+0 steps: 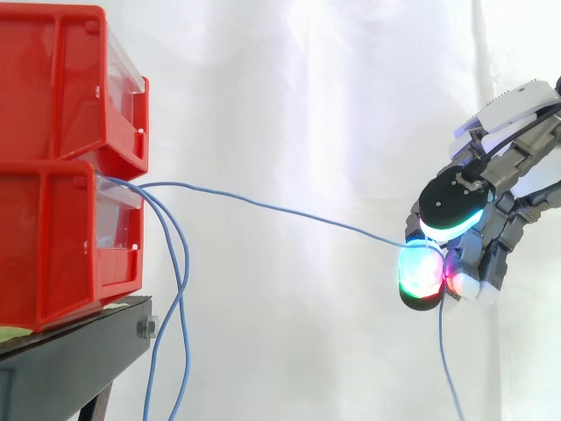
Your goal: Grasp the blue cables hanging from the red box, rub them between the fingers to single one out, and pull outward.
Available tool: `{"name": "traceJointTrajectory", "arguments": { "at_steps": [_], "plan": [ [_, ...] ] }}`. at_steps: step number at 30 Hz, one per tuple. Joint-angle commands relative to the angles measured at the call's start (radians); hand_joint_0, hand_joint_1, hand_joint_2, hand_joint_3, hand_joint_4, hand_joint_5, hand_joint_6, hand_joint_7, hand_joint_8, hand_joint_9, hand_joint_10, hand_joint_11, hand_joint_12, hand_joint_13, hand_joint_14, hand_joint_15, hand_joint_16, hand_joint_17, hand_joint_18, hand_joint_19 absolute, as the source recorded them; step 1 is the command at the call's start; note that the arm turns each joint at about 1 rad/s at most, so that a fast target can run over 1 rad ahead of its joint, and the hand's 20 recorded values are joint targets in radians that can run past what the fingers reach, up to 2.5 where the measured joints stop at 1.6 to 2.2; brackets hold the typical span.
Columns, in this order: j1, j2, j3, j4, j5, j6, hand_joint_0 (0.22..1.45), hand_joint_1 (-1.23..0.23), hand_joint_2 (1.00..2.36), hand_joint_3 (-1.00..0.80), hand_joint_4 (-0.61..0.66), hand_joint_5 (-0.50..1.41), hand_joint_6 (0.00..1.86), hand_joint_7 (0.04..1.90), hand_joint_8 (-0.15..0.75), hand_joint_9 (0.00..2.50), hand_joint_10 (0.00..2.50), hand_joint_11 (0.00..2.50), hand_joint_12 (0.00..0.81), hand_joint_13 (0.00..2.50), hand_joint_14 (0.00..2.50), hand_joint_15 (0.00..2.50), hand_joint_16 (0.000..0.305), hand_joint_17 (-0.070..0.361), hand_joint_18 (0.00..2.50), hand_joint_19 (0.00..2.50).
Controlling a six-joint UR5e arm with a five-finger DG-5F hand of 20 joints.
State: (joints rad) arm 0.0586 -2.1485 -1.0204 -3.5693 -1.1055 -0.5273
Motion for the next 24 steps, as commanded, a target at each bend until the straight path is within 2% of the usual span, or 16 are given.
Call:
{"name": "traceJointTrajectory", "arguments": {
  "at_steps": [1,6,12,16,17,19,21,22,24],
  "plan": [
    [0.007,0.001,0.000,0.001,0.000,0.001,0.63,-0.72,1.02,-0.18,0.21,-0.16,0.90,0.72,0.377,0.89,0.01,0.59,0.397,0.61,0.01,0.30,0.053,0.120,0.73,0.37],
    [0.009,-0.001,0.000,0.001,0.000,0.001,0.64,-0.73,1.01,-0.10,0.17,-0.16,0.92,0.70,0.401,0.92,0.01,0.61,0.424,0.64,0.01,0.30,0.059,0.132,0.78,0.34],
    [0.017,0.001,0.000,-0.002,0.004,0.009,0.64,-0.75,1.01,-0.09,0.16,-0.16,0.93,0.68,0.401,0.93,0.01,0.62,0.424,0.65,0.01,0.30,0.058,0.131,0.78,0.34],
    [0.023,-0.001,0.000,-0.005,0.001,0.033,0.63,-0.77,1.00,-0.01,0.16,-0.14,0.92,0.75,0.430,1.03,0.01,0.67,0.441,0.69,0.01,0.31,0.062,0.140,0.83,0.33],
    [0.026,-0.001,0.000,-0.008,0.001,0.046,0.62,-0.77,1.04,0.03,0.14,-0.12,0.92,0.80,0.440,1.06,0.01,0.67,0.456,0.73,0.01,0.31,0.065,0.146,0.87,0.32],
    [0.032,0.001,0.000,-0.019,0.001,0.072,0.55,-0.78,1.27,0.01,0.12,-0.11,0.91,0.86,0.457,1.10,0.01,0.66,0.473,0.76,0.01,0.30,0.068,0.152,0.90,0.30],
    [0.040,-0.001,-0.001,-0.034,0.001,0.112,0.54,-0.78,1.35,0.02,0.07,-0.10,0.91,0.90,0.458,1.14,0.01,0.67,0.475,0.78,0.01,0.31,0.068,0.153,0.92,0.29],
    [0.041,-0.001,-0.001,-0.039,0.001,0.119,0.51,-0.79,1.47,0.00,0.04,-0.10,0.91,0.92,0.462,1.15,0.01,0.67,0.479,0.80,0.01,0.31,0.069,0.155,0.94,0.29],
    [0.047,-0.001,-0.001,-0.054,0.001,0.151,0.51,-0.80,1.52,0.00,0.00,-0.09,0.91,0.96,0.462,1.18,0.01,0.68,0.476,0.82,0.01,0.31,0.069,0.155,0.95,0.28]
  ]
}}
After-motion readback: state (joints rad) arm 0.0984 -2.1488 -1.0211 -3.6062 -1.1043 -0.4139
